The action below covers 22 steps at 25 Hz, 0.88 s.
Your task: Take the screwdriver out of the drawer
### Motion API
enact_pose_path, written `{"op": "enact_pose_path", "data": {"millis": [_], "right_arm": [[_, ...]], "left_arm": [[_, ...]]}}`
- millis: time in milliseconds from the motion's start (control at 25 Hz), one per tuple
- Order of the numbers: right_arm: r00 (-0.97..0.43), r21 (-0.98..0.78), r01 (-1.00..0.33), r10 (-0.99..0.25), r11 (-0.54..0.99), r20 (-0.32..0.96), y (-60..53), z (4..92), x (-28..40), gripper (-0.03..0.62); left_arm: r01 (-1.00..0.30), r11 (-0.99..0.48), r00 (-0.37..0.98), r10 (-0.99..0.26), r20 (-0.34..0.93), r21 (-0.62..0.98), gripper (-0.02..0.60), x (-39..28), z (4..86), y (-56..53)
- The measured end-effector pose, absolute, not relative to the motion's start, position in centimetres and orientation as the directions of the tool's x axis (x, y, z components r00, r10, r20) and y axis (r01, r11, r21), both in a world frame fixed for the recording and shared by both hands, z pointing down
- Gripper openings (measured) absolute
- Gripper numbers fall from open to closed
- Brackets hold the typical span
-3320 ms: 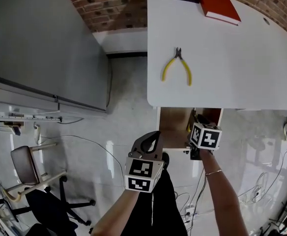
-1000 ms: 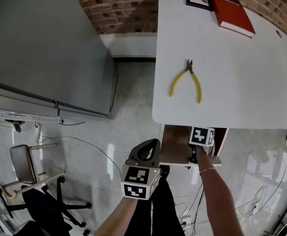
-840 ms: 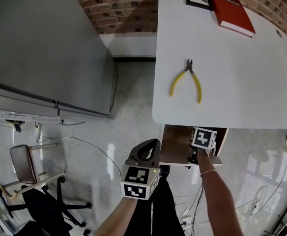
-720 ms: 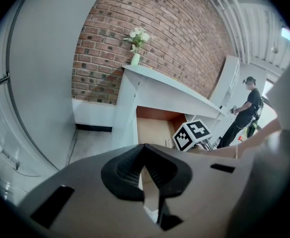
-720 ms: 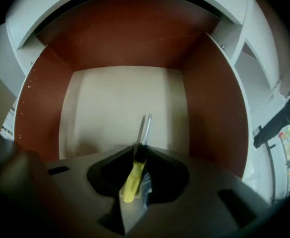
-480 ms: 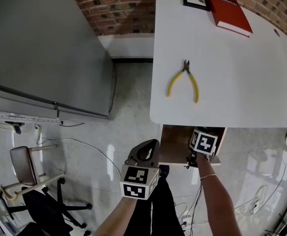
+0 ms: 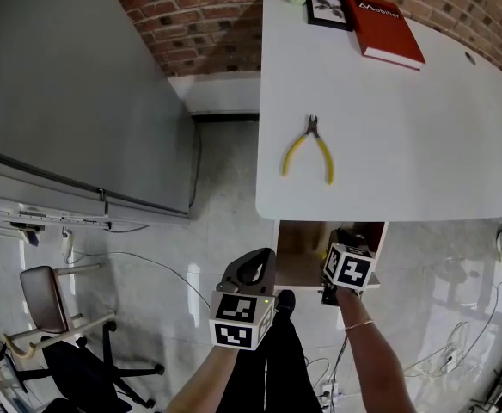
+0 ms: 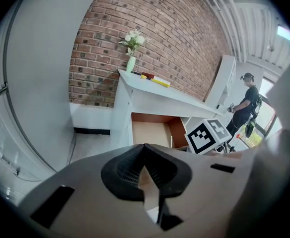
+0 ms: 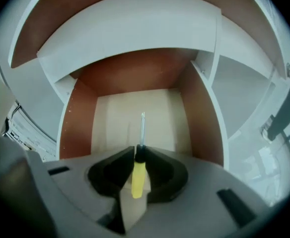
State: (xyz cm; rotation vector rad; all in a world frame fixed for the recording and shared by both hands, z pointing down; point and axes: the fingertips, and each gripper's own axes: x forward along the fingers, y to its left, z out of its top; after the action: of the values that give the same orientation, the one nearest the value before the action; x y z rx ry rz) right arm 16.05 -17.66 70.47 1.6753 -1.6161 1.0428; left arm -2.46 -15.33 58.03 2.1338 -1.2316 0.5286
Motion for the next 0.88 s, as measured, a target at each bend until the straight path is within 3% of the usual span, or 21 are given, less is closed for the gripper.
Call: {"op": "enact_pose_path", "data": {"millis": [880], "right_arm": [[-0.138,-0.245,-0.969,-0.725,-0.043,0.675,-12.5,52.7,12.5,0.067]], "left_arm": [[-0.844,-0.467,0.529,-0.640,0.557,0.265,-0.008,-3.3,50.1,-13.7]]}}
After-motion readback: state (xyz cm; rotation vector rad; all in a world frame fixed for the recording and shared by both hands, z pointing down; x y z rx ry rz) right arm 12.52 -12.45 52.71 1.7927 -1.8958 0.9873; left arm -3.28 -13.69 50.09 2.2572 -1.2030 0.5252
